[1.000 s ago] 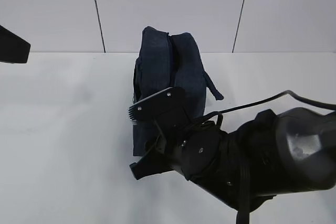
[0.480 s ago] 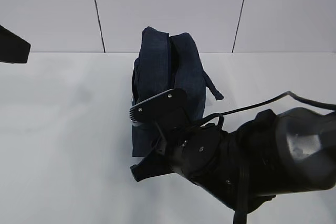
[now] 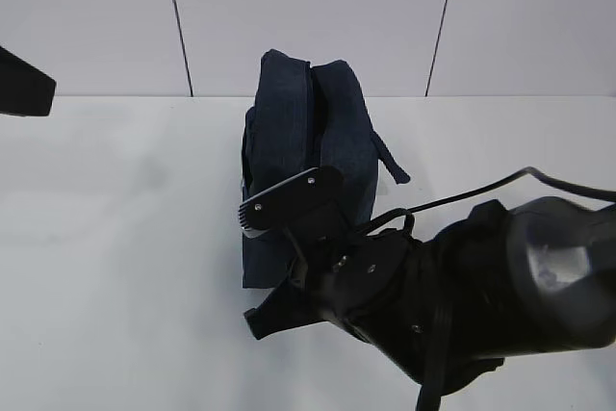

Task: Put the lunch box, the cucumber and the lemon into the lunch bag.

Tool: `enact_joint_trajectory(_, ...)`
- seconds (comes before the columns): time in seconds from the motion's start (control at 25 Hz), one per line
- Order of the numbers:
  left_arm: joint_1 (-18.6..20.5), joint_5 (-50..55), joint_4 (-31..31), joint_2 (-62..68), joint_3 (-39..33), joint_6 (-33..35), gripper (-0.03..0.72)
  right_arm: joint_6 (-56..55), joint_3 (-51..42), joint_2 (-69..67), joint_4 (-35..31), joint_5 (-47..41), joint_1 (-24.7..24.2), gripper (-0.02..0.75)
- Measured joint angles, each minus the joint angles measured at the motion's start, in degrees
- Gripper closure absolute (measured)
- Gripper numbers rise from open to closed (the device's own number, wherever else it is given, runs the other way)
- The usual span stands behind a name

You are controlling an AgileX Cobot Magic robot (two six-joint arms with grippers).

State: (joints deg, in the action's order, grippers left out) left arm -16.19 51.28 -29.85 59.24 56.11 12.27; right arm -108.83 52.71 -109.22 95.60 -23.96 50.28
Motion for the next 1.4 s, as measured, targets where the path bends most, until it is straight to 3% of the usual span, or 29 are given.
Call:
enact_joint_trajectory(0.2,0.00,0.00,0.00,0.00,0.00,0.00,0.239,7.08,0.00,1.94,-4.71,0.00,0.00,0.717)
enact_joint_trajectory(0.56,0.00,0.00,0.00,0.00,0.00,0.00,0.239,27.37,0.00,6.38,-22.66,-0.26,0.00,0.717)
enact_joint_trajectory(0.92,0.00,-0.02,0.00,0.00,0.00,0.00,0.239,39.33,0.00,11.03,-30.58,-1.99,0.00,0.717)
enact_joint_trajectory(1.4,0.00,-0.40,0.00,0.00,0.00,0.00,0.239,57.02,0.00,16.04,-36.12,-0.85,0.00,0.717)
